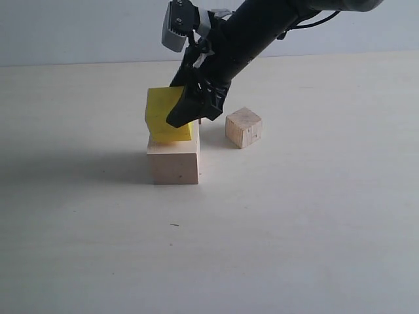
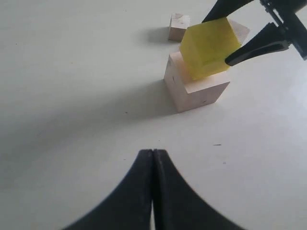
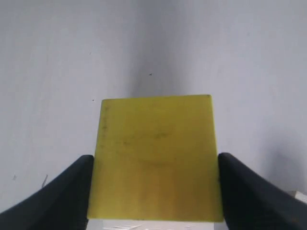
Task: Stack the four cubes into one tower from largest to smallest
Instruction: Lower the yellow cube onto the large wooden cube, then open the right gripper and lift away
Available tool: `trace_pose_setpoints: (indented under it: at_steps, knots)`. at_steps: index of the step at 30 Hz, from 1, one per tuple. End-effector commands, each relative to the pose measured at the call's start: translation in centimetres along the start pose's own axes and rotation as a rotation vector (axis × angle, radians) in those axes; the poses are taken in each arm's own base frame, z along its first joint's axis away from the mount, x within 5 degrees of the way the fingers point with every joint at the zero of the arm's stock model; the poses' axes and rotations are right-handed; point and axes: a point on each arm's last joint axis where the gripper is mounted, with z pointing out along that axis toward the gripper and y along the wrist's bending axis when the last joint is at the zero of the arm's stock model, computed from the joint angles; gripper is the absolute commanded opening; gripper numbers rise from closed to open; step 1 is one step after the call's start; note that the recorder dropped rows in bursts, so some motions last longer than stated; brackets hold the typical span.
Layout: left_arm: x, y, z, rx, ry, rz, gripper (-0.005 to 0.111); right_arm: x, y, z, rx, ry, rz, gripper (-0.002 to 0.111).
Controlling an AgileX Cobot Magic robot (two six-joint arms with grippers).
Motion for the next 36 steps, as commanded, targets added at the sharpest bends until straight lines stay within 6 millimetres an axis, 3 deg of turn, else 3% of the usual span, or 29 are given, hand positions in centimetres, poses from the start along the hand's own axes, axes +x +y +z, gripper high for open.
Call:
trace_pose_setpoints:
  at_steps: [1,5,10,12,14,21,36]
  knots:
    - [0.09,-0.01,0.07,0.003,0.005,-0.004,0.0,-0.27,-0.23,-0.45,0.015,-0.018,-0.001,0.0]
    - [0.09,-0.01,0.07,0.003,0.005,-0.004,0.0,-0.27,-0.23,-0.45,0.015,-0.018,-0.001,0.004]
    - [0.09,-0.01,0.07,0.003,0.005,-0.004,0.0,-0.27,-0.23,-0.45,0.015,-0.018,-0.001,0.033]
    - [0.09,-0.01,0.07,0.003,0.005,-0.004,0.0,-0.15,-0.22,-0.44,0.013,-0.005,-0.009,0.051]
    - [0.09,-0.01,0.07,0.003,0.005,-0.004,0.0,-0.07,-0.25,-0.44,0.016,0.004,-0.014,0.059]
    - [0.09,-0.01,0.07,0.003,0.005,-0.004,0.0,-0.31,-0.25,-0.45,0.017,-0.023,0.002,0.066]
    - [0.09,-0.01,0.07,0.003,0.005,-0.004,0.0,-0.25,-0.23,-0.41,0.015,-0.02,0.002,0.066]
